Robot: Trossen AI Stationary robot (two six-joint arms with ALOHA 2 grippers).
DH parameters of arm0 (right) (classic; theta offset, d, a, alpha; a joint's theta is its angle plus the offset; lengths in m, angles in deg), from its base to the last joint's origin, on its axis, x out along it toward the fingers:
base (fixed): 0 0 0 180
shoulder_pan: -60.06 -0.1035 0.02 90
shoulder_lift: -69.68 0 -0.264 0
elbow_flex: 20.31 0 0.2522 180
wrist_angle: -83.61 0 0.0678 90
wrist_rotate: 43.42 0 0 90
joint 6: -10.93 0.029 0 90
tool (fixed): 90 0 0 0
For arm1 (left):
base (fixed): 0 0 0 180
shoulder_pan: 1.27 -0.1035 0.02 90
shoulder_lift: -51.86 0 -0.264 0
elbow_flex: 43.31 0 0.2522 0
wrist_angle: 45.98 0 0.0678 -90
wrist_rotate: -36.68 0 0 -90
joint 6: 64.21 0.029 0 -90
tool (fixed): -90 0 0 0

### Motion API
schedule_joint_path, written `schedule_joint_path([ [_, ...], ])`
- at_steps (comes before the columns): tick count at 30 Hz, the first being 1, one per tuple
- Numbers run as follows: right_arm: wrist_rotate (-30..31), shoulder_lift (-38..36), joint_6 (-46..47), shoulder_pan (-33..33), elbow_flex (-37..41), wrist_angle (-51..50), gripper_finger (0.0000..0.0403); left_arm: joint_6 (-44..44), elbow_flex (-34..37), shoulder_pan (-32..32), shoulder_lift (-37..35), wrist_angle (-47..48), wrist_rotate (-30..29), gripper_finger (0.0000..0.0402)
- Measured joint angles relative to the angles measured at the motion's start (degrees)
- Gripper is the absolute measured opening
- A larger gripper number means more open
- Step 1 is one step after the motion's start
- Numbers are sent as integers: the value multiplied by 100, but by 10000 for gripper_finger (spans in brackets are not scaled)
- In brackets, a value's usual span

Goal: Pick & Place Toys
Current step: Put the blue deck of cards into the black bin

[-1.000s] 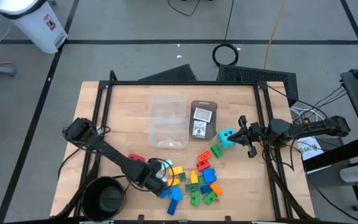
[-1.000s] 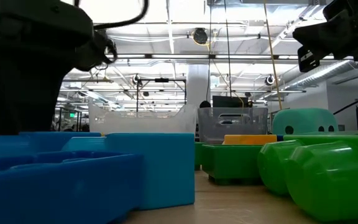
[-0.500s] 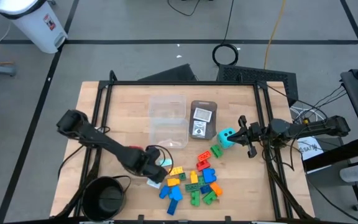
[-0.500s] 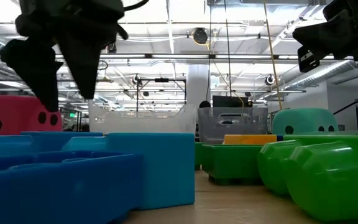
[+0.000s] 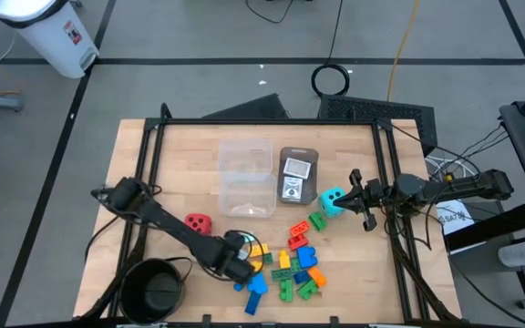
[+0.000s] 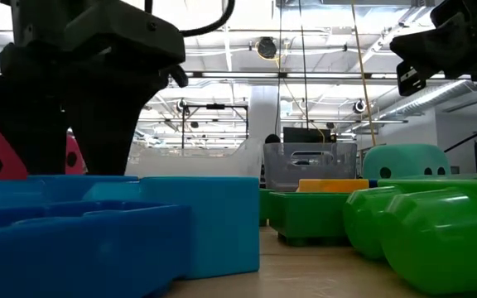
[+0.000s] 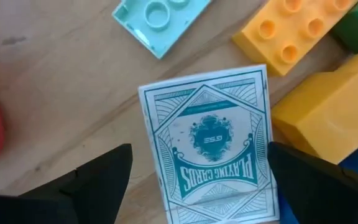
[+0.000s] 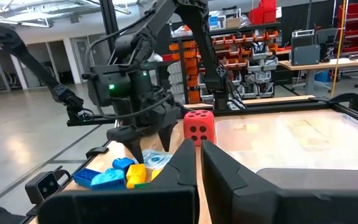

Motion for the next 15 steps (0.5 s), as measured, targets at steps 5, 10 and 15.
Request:
schedule_joint_path([
  [5,-2,0,43,0,0,0,0,-61,-11,23,195,-115,-21,379],
  [10,-6,4,43,0,0,-2,0,226,20,46,249,-575,-37,379],
  [15,-4,4,42,2,0,0,0,622,20,29,249,-562,-22,379],
])
